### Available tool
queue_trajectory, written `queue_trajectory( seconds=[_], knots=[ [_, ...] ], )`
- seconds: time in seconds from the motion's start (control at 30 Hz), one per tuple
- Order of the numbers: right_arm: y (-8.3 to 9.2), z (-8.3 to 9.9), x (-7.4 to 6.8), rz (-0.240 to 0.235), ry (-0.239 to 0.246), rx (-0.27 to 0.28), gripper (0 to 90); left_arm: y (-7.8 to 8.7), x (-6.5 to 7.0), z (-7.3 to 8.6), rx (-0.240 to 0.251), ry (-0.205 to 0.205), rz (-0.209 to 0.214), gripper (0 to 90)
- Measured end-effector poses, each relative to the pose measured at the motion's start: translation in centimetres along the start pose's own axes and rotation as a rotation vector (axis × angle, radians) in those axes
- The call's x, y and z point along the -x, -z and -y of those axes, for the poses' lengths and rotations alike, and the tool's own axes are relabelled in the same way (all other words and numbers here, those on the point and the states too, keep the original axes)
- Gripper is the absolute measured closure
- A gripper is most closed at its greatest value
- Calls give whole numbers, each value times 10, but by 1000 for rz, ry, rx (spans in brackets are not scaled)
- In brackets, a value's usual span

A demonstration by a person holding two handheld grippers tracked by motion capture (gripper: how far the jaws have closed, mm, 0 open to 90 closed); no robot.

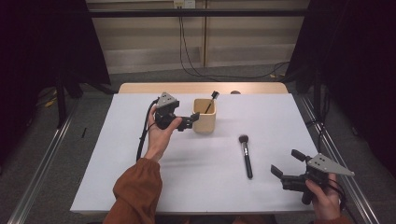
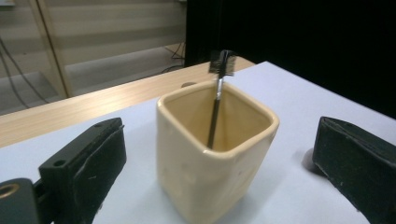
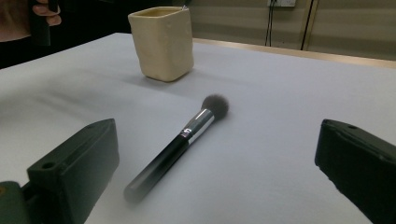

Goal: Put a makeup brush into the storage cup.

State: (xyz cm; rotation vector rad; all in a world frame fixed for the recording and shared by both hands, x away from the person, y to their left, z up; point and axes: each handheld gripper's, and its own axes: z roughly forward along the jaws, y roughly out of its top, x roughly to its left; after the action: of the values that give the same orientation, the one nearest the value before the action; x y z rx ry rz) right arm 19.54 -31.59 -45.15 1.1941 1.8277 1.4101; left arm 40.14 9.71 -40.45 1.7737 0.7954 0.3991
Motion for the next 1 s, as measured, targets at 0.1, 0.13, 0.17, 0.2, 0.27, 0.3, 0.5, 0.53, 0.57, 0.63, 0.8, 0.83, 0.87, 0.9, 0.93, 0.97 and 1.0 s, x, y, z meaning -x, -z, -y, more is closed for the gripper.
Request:
queue_trajectory(
  seconds=[0.1,0.13,0.17,0.2,0.27,0.3,0.5,0.53,0.57,0.63,0.8,0.83,0.87,0.9,0.93,0.97,1.0],
  knots=[
    [0,0,0,1,1,0,0,9,0,3,14,-31,-7,29],
    [0,0,0,1,0,0,0,12,0,5,19,-36,-9,29],
    [0,0,0,1,0,2,0,15,0,6,23,-37,-6,29],
    [0,0,0,1,0,1,0,18,0,7,23,-32,-10,28],
    [0,0,0,1,-2,0,0,23,0,9,22,-44,-23,27],
    [0,0,0,0,1,-1,0,26,0,10,21,-40,-23,27],
    [0,0,1,5,-1,-1,0,43,-6,12,19,-29,-45,27],
    [0,0,1,6,-3,0,0,46,-6,12,26,-20,-52,27],
    [0,0,1,6,-3,0,0,49,-7,13,39,-14,-54,27],
    [0,0,1,6,-2,0,0,55,-10,17,43,-38,-66,28],
    [1,0,0,8,2,1,0,67,-11,26,48,-32,-91,28],
    [1,0,1,9,1,0,0,70,-11,27,54,-25,-91,28],
    [1,0,1,10,-1,1,0,72,-11,29,51,-31,-86,27],
    [0,0,1,10,-1,2,0,75,-11,30,51,-29,-86,27],
    [0,0,1,11,-2,3,0,77,-11,31,56,-30,-88,27],
    [0,0,0,11,0,2,0,79,-11,32,60,-36,-92,27],
    [0,0,0,11,-1,2,0,82,-12,33,65,-38,-91,27]
  ],
)
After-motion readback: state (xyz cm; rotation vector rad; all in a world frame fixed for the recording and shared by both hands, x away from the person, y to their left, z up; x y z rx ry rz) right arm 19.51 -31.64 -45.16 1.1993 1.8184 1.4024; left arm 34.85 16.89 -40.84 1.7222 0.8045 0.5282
